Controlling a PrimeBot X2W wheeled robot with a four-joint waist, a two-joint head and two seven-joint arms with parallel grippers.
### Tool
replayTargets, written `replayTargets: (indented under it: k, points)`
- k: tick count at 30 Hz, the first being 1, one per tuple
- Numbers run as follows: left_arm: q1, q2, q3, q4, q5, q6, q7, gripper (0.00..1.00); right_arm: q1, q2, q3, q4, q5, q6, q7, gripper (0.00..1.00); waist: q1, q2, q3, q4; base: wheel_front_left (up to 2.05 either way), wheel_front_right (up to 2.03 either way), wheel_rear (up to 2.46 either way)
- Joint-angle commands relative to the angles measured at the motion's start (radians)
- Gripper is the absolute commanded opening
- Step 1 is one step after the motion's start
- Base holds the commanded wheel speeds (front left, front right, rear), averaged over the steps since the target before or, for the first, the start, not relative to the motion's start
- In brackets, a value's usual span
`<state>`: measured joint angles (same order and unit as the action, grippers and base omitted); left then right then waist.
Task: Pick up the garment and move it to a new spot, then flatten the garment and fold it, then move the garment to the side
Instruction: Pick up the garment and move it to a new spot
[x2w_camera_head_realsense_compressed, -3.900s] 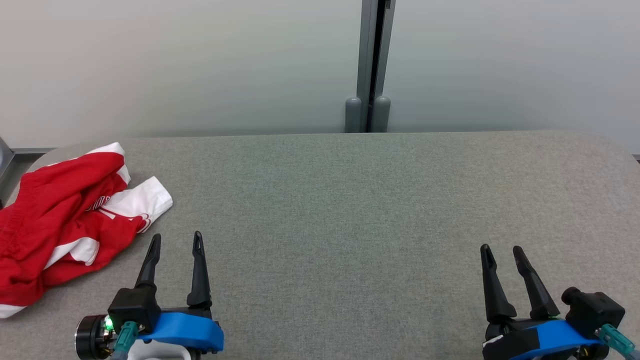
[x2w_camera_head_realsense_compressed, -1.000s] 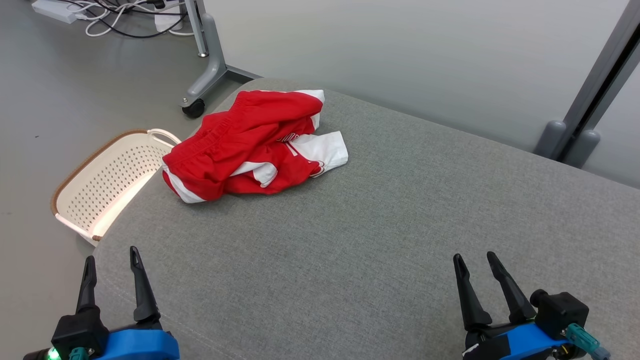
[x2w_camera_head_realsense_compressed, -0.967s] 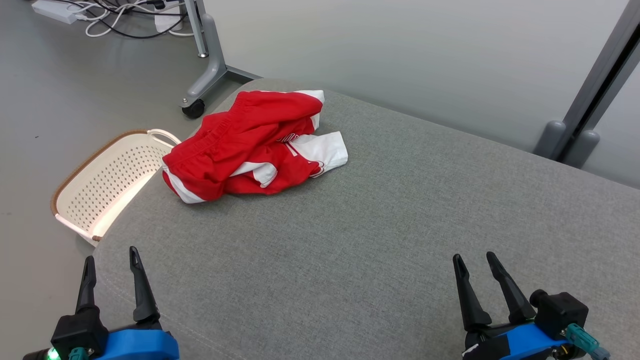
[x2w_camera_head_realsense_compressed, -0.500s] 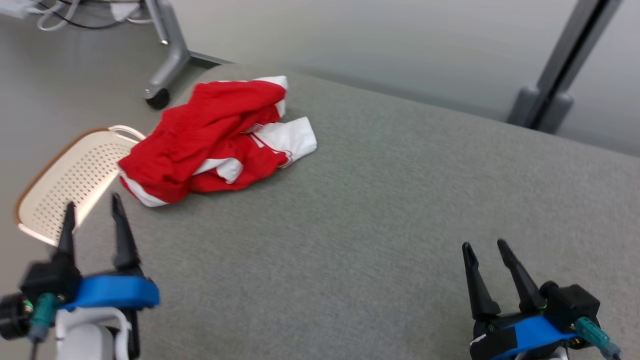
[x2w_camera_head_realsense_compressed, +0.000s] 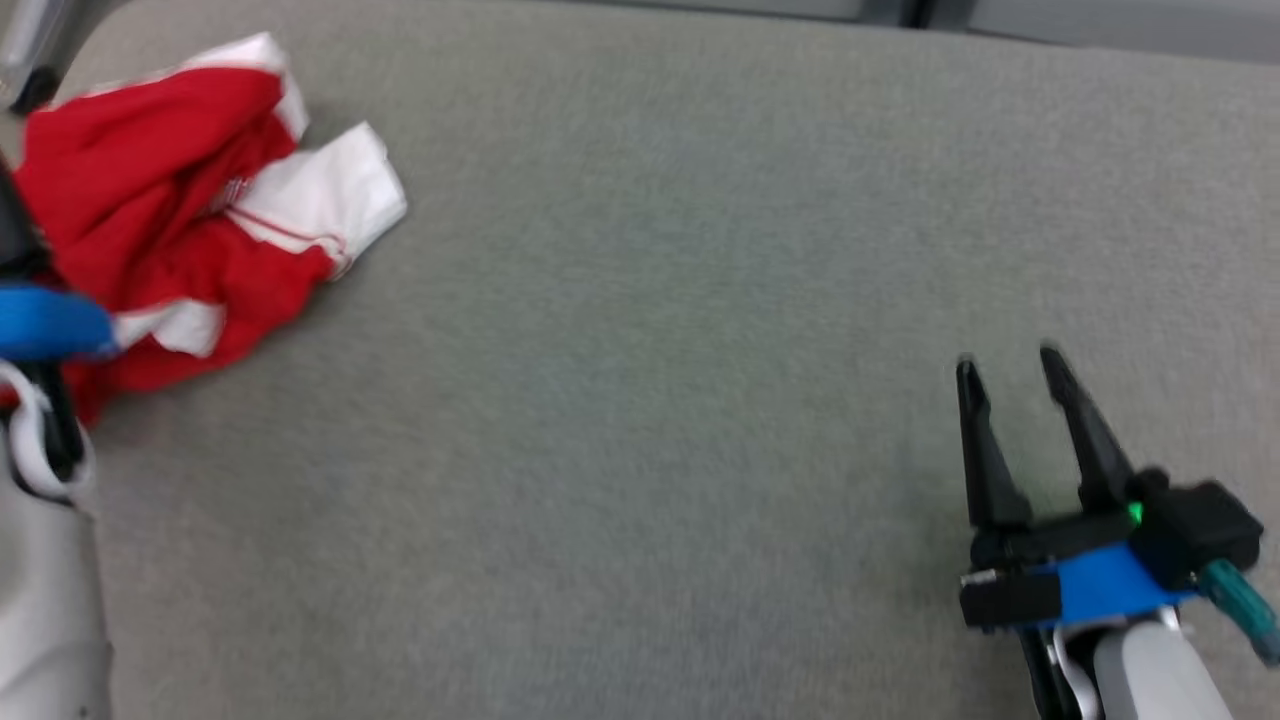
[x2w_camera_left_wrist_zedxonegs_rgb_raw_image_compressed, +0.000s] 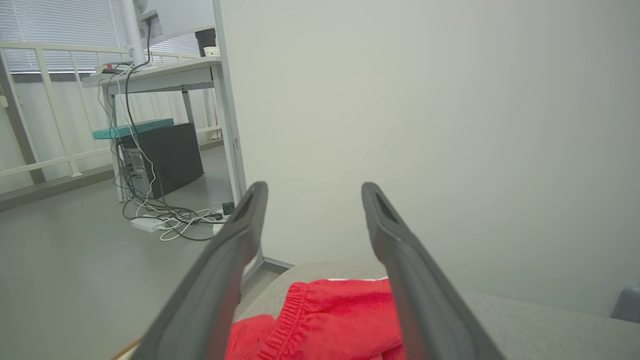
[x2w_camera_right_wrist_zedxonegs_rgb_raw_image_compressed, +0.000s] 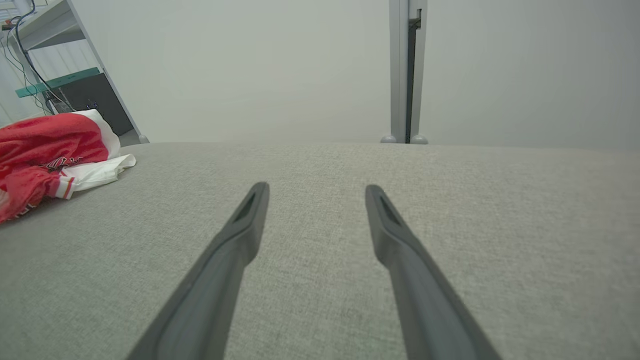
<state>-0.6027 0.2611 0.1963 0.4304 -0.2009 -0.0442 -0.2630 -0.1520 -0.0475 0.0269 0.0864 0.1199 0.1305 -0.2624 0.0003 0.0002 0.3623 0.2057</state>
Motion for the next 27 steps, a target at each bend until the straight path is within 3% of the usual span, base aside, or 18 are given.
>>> replayTargets:
  k: [1, 6, 13, 27]
  points:
    - [-0.042, 0.026, 0.012, 0.027, -0.008, -0.007, 0.0, 1.0, -0.016, -0.005, -0.001, -0.017, -0.005, 0.0, -0.004, 1.0, -0.0003, -0.0002, 0.019, -0.018, 0.0, 0.0, 0.0]
    - [-0.151, 0.095, 0.026, 0.16, -0.024, -0.023, 0.02, 1.0, -0.029, -0.005, -0.021, -0.064, -0.02, 0.0, -0.004, 1.0, -0.0003, -0.0002, 0.076, -0.066, 0.0, 0.0, 0.0]
    - [-0.238, 0.144, 0.019, 0.375, -0.046, -0.037, 0.119, 1.0, -0.028, -0.005, -0.028, -0.1, -0.032, 0.0, 0.001, 1.0, -0.0003, -0.0002, 0.11, -0.097, 0.0, 0.0, 0.0]
    - [-0.322, 0.125, -0.023, 0.668, -0.116, -0.08, 0.326, 1.0, -0.025, -0.005, -0.035, -0.16, -0.052, 0.0, 0.034, 1.0, -0.0003, -0.0002, 0.125, -0.088, 0.0, 0.0, 0.0]
